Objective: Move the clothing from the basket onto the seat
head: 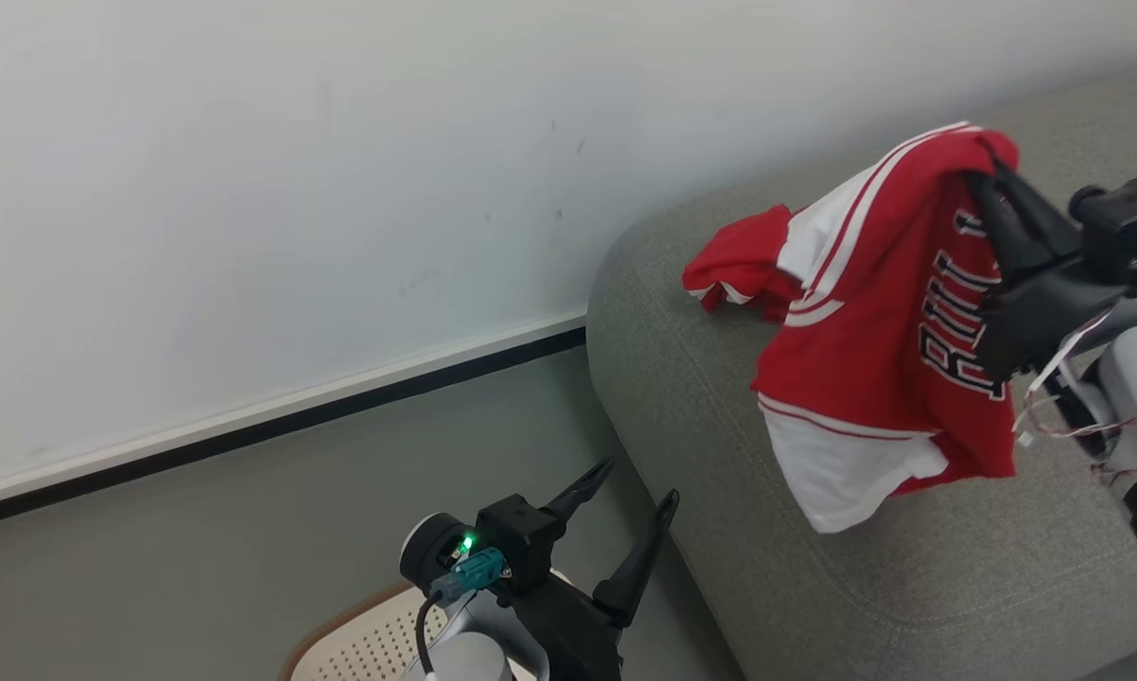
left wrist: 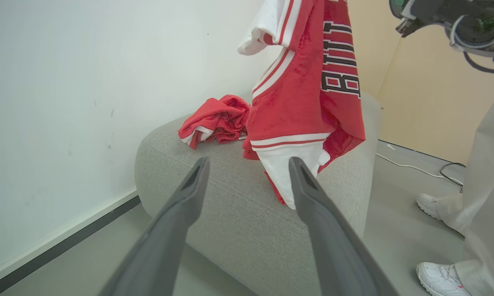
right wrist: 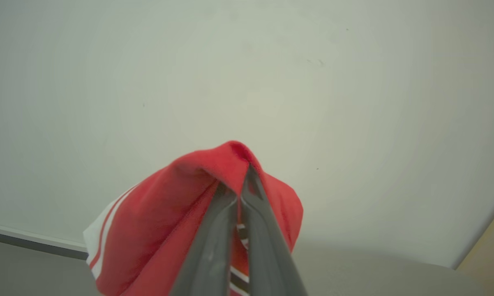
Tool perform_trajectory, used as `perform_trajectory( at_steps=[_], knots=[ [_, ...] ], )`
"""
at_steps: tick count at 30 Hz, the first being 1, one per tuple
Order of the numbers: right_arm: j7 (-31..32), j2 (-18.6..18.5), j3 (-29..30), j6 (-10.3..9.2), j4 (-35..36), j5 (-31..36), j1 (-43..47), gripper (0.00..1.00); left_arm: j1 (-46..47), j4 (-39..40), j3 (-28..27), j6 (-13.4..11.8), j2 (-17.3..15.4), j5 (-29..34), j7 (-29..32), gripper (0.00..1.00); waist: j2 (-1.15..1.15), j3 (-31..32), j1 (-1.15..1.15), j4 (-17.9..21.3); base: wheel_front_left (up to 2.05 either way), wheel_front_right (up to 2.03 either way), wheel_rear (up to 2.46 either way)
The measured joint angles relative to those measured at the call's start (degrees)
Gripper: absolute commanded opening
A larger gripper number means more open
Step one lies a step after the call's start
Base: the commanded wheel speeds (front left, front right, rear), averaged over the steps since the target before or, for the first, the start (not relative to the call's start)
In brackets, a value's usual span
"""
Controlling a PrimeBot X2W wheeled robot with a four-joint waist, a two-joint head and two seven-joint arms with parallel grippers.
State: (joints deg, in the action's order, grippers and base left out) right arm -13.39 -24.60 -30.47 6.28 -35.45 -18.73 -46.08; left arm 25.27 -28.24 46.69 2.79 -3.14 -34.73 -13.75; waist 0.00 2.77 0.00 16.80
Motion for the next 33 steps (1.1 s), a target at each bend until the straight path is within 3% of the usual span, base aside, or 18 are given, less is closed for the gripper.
perform_trajectory(
  at_steps=[7, 14, 25, 33],
  knots=[
    [2.35, -4.52, 4.25, -0.80, 0.76, -1.38, -5.29, 0.00, 0.03, 3.24, 0.94, -0.82, -0.08, 1.82, -0.05, 1.00, 0.00, -3.72, 0.00, -0.66, 0.00, 0.00, 0.00],
    [4.89, -9.33, 8.91, -1.93, -3.69, -2.80, -13.72, 0.00, 2.15, 6.82, 1.69, -1.25, -1.87, 4.23, 0.04, 1.00, 0.01, -9.46, 0.01, -2.72, 0.00, 0.00, 0.00],
    [6.26, -11.98, 10.37, -3.34, -9.89, -2.86, -18.54, 0.00, 7.39, 13.89, 3.05, -1.21, -2.21, 7.67, 1.38, 1.00, 0.01, -18.04, 0.01, -7.36, 0.00, 0.00, 0.00],
    [6.02, -10.01, 10.55, -5.35, -11.77, -2.76, -20.17, 0.00, 10.28, 17.01, 3.12, -1.21, -3.12, 9.76, 2.30, 1.00, 0.01, -24.06, 0.02, -9.89, 0.00, 0.00, 0.00]
  ],
)
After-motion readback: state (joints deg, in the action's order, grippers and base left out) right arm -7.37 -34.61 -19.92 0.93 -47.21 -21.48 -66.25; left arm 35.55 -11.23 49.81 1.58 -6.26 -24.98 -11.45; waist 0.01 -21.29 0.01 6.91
